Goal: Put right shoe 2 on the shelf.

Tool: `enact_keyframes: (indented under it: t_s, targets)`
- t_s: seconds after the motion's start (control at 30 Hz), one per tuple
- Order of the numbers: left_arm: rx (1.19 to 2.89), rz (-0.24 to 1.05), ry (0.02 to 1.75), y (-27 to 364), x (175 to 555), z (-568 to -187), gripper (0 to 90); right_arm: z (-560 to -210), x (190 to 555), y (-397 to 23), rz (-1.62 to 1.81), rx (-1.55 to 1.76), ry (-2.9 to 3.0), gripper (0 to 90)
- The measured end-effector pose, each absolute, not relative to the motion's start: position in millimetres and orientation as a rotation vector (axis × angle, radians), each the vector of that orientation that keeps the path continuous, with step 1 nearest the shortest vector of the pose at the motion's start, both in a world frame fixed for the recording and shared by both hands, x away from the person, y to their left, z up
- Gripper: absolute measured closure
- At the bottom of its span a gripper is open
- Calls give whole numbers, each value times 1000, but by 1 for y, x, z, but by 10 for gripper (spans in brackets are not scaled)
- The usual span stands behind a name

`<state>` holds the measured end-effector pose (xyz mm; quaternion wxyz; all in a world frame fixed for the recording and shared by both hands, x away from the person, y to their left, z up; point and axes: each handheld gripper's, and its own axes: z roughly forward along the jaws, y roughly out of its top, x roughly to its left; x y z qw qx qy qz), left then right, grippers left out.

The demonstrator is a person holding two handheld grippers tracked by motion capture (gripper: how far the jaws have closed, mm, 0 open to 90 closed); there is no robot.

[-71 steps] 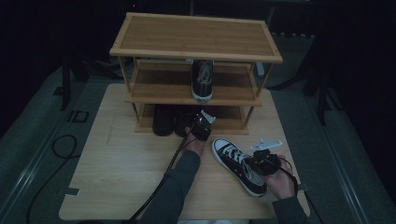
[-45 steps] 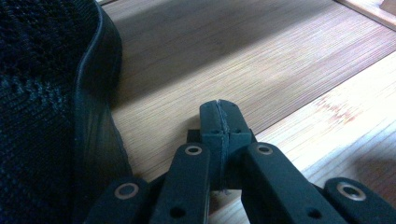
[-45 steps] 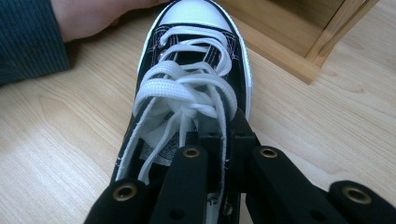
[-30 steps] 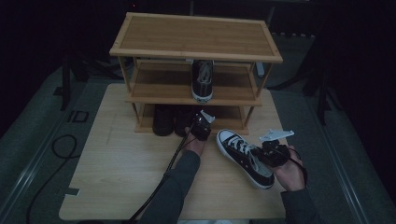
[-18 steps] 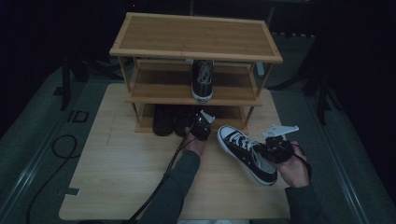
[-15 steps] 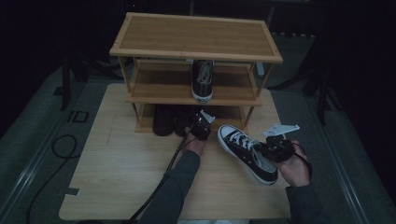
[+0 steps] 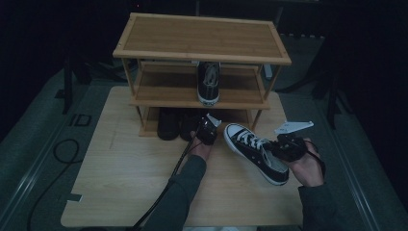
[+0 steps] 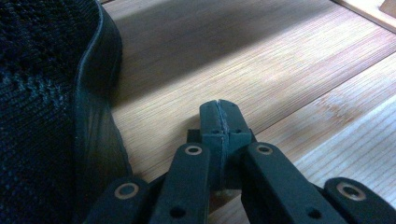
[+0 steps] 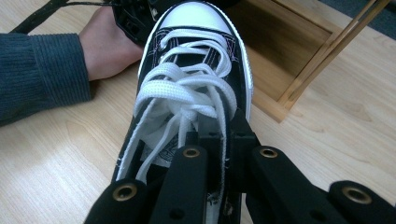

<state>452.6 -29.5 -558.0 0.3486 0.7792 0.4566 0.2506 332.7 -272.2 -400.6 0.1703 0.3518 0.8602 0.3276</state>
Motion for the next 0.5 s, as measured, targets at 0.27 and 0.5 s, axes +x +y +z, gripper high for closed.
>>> enact_keyframes:
  t_s: [0.27,0.5]
  targets:
    - [2018,646,1185,-29,453,-558,900,-391,337,-273,947,974,2455,879]
    - [2010,646,1188,-30,453,-558,900,-385,343,-274,972,959,2474,880]
